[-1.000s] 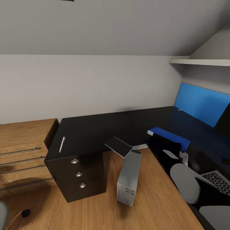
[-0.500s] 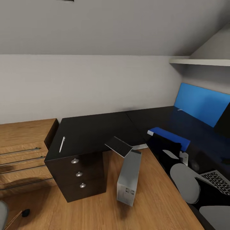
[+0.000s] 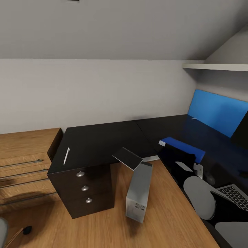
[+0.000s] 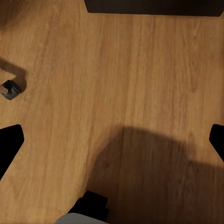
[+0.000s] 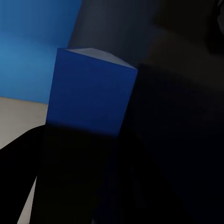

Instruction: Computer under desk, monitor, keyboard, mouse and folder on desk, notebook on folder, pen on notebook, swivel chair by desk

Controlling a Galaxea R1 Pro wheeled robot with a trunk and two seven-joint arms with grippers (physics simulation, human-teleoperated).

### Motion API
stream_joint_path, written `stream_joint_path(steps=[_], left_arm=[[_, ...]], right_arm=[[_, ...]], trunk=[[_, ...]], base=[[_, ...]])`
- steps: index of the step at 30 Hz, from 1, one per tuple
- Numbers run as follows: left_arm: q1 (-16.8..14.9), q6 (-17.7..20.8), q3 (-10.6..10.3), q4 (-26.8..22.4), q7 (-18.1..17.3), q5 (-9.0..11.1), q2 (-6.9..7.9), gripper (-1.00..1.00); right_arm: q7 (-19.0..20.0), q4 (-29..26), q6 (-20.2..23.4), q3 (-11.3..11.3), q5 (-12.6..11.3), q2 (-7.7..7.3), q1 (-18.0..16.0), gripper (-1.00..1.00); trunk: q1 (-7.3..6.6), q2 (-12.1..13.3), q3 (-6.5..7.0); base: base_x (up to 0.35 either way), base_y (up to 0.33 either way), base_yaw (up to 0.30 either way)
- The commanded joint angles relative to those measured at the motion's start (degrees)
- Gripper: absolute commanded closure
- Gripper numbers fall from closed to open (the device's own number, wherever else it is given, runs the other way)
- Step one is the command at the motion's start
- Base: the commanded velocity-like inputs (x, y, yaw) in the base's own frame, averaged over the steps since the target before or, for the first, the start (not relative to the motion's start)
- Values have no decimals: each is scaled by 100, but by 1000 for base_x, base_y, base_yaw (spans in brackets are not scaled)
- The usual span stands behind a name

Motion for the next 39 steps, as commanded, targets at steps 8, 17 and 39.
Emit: stream_joint_path(steps=[8,17,39], left_arm=[[-4,-21,-50,5,39,40,3,-100],[-4,-21,-50,8,39,40,3,-100],[-4,-21,-58,9,30,40,-3,-100]], right_arm=[[54,7,-12,-1,-57,-1,-5,100],[54,6,-12,-1,-57,0,-5,-100],[62,-2,-20,3,-39,6,-5,-100]], trunk=[[0,-3,-5],[0,-3,-5],[0,-3,-5]], base=[[0,0,0],[0,0,0],[-47,0,0]])
